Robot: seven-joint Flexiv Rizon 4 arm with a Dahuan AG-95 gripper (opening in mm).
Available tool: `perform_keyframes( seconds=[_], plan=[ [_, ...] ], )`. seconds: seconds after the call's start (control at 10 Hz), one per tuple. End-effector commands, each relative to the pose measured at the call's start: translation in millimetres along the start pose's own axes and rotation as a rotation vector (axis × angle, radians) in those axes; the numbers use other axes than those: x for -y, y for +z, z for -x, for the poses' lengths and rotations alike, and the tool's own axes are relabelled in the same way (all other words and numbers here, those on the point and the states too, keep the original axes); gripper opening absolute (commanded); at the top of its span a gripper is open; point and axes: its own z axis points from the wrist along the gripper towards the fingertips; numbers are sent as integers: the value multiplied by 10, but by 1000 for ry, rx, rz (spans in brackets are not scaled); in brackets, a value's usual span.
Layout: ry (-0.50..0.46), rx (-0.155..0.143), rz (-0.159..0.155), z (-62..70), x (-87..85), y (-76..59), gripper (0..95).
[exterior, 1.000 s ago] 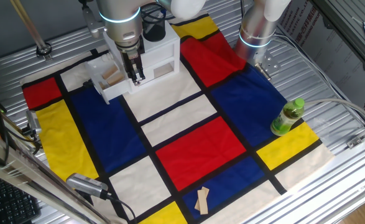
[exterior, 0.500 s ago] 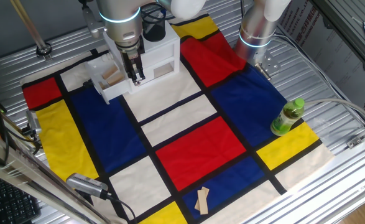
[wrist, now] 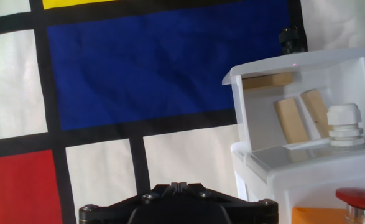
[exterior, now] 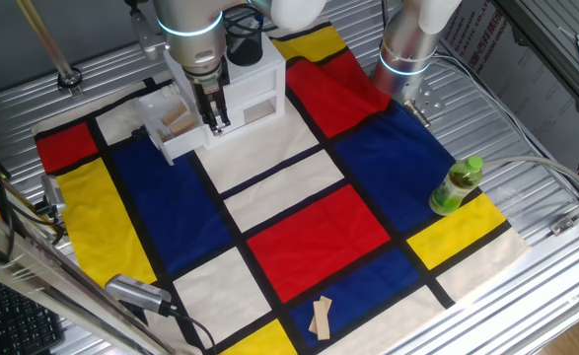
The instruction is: Use the gripper to push and close the drawer
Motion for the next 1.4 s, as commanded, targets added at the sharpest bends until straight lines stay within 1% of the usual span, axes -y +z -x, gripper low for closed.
perform_keyframes(
  seconds=[0.1, 0.4, 0.5, 0.6, 0.8, 0.9, 1.0, 1.1, 1.2, 1.3, 1.4],
  plan=[
    [-1, 0, -2, 0, 1, 0, 0],
    [-1, 0, -2, 0, 1, 0, 0],
    [-19, -20, -9, 0, 1, 0, 0],
    [-19, -17, 5, 0, 1, 0, 0],
    [-156, -22, 13, 0, 1, 0, 0],
    [-159, -32, 5, 0, 1, 0, 0],
    [-142, -34, -1, 0, 1, 0, 0],
    [-107, -27, -21, 0, 1, 0, 0],
    [-59, -24, -33, 0, 1, 0, 0],
    [-50, -14, -18, 0, 1, 0, 0],
    [-54, -20, -20, 0, 1, 0, 0]
  ],
)
